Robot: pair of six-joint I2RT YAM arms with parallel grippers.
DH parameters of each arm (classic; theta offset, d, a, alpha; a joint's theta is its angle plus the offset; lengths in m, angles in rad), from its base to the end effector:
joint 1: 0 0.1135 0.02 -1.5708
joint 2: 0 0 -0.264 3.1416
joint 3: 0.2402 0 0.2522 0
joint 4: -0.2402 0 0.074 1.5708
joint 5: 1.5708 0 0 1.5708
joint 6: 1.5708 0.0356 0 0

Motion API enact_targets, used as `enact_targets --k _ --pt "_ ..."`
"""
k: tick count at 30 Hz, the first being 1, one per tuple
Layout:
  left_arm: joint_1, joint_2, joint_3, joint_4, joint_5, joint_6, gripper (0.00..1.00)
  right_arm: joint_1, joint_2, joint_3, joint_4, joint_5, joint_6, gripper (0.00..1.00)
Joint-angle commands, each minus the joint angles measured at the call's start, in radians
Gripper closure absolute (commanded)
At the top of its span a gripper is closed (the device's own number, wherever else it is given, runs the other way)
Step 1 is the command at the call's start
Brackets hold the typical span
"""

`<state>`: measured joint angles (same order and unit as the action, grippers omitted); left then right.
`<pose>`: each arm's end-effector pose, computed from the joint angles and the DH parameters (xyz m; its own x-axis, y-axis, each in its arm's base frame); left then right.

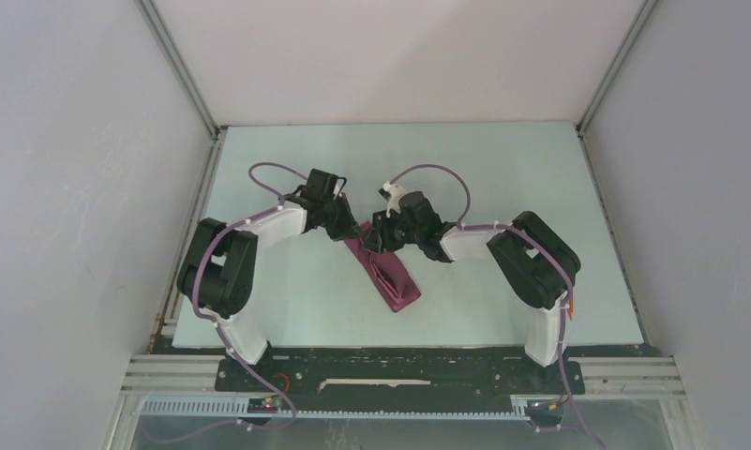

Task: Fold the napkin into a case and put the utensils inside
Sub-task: Pick up the top corner of the smaller rectangle folded napkin from the center of the board.

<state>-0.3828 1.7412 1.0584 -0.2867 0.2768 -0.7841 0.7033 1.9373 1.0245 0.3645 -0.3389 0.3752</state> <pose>0.3247 -0.1412 0.1764 -0.8966 -0.3713 -0.2414 -0.1842 0.8084 -0.5591 0.3002 0.2701 0.1468 -0.6727 -0.1173 -0.7305 -0.6232 0.6221 0.4740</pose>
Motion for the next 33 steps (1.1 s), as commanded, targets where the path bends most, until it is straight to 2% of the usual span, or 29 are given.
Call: enact_targets --k 1,11,15,23,29,32,33 --pt "0.007 -0.029 -0.008 0.023 0.019 0.019 0.99 0.019 -0.005 0.051 0.016 0.045 -0.038 0.52" --pt "0.007 -0.029 -0.011 0.027 0.023 0.017 0.99 0.032 0.019 0.109 -0.032 0.077 -0.037 0.62" --pt "0.006 -0.029 -0.008 0.027 0.025 0.017 0.99 0.033 0.028 0.108 -0.037 0.076 -0.036 0.57" --pt "0.007 -0.031 -0.004 0.027 0.031 0.016 0.98 0.041 0.036 0.108 -0.039 0.099 -0.049 0.56" --pt "0.007 -0.029 -0.002 0.027 0.035 0.013 0.97 0.048 0.038 0.118 -0.055 0.125 -0.054 0.69" --pt "0.007 -0.04 -0.002 0.027 0.034 0.013 0.94 0.049 0.038 0.12 -0.062 0.14 -0.042 0.79" --pt "0.007 -0.045 -0.003 0.025 0.034 0.014 0.91 0.048 0.036 0.12 -0.067 0.147 -0.036 0.86"
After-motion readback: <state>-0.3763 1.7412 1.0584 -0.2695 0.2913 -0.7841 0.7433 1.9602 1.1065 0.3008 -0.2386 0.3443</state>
